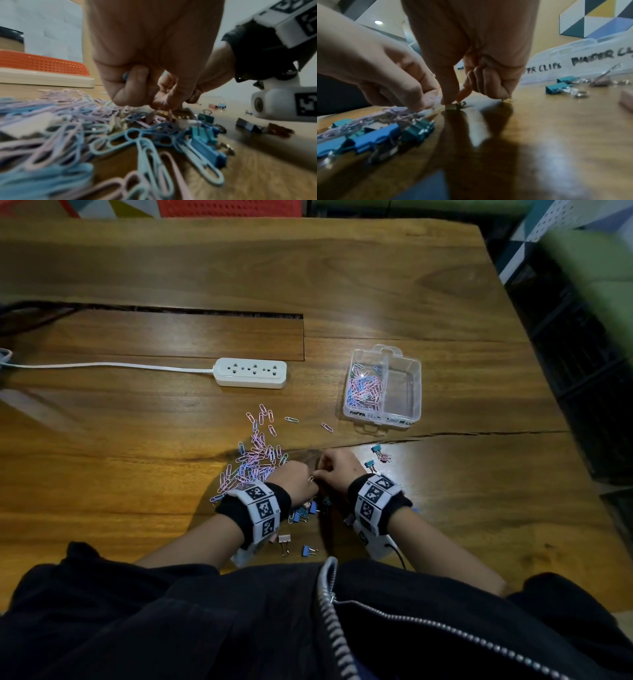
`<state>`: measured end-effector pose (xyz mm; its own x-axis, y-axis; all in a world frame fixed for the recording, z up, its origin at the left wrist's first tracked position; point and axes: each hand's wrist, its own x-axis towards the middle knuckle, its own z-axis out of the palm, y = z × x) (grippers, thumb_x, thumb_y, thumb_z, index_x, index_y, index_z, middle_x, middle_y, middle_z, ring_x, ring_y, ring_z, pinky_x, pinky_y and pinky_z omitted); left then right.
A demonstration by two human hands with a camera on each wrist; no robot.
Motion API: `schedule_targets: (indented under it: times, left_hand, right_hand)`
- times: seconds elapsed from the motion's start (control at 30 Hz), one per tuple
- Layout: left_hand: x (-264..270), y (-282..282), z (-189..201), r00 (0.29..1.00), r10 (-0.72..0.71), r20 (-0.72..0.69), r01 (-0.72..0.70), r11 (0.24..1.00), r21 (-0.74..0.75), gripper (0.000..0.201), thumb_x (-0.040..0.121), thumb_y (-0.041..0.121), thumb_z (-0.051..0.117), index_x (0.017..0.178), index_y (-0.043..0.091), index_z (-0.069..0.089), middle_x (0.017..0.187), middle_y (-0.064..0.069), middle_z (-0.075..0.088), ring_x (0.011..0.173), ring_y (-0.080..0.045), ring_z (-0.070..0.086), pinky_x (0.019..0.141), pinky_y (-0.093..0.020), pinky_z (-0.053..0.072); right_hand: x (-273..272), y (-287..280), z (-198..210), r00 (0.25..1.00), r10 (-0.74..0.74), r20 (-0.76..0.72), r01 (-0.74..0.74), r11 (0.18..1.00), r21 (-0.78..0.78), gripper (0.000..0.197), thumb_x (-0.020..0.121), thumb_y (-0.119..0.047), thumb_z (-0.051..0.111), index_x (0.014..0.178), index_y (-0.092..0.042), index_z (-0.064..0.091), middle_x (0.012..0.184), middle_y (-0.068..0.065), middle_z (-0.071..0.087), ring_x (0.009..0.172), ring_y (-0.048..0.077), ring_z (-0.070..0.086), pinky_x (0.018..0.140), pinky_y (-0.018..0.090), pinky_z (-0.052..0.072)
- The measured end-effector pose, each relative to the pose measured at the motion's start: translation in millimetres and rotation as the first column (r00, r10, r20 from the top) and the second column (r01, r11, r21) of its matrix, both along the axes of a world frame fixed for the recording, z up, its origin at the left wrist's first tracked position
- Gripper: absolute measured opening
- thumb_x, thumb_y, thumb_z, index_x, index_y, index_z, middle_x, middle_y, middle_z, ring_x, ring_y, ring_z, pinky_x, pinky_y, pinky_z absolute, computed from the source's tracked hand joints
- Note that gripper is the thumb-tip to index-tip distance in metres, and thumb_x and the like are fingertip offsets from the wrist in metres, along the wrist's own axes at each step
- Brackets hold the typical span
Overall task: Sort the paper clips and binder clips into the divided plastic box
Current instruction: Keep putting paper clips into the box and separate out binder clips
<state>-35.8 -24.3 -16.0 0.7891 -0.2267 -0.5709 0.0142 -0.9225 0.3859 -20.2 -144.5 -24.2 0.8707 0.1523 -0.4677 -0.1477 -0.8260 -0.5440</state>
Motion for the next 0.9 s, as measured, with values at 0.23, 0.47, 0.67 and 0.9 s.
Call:
schedule_targets:
  times: [0.23,0.47,0.67,0.9]
  left_hand:
    - [18.2,36.5,11.4,0.719,0.362,-0.593,-0.695,0.378,-0.612,0.029,0.086,0.001,0.025,0.061,0.012,0.034,0.05,0.001,0.044,0.034,-0.005,0.034,0.032,-0.009,0.025]
    - [25.8,58.1,21.1,0.597,0.448,-0.665,-0.799,0.257,-0.544,0.027,0.09,0.022,0.037,0.064,0.014,0.043,0.054,0.002,0.045,0.034,-0.006,0.034,0.032,-0.011,0.023]
    - [26.2,62.5,10.1,0.946,0.321,0.041,-0.319,0.946,-0.058,0.034,0.083,0.043,0.06,0.068,0.015,0.048,0.062,0.001,0.048,0.053,-0.011,0.043,0.053,-0.022,0.04]
    - [13.4,48.5,-0.1,0.987,0.094,0.133,-0.119,0.974,0.192,0.051,0.078,0.048,0.064,0.097,0.002,0.059,0.095,-0.009,0.059,0.091,-0.025,0.061,0.078,-0.035,0.054]
  right_hand:
    - [5.8,-23.6,16.1,0.988,0.06,-0.144,-0.061,0.998,0.0,0.008,0.087,-0.016,0.059,0.091,-0.01,0.061,0.081,0.001,0.06,0.075,0.011,0.051,0.062,0.019,0.04]
    - [42.0,-11.3,12.2,0.975,-0.211,0.069,0.21,0.977,0.026,0.025,0.091,-0.022,0.053,0.109,-0.004,0.056,0.105,0.008,0.06,0.094,0.019,0.055,0.08,0.028,0.042]
    - [57.6,6.6,-2.0,0.951,-0.307,0.042,0.307,0.952,0.02,0.036,0.087,-0.022,0.06,0.115,-0.006,0.046,0.116,0.014,0.059,0.108,0.029,0.056,0.089,0.034,0.043]
    - [61.5,10.3,-6.2,0.979,-0.203,0.027,0.204,0.975,-0.087,0.027,0.09,-0.017,0.053,0.111,0.001,0.054,0.113,0.017,0.06,0.106,0.028,0.056,0.086,0.034,0.046]
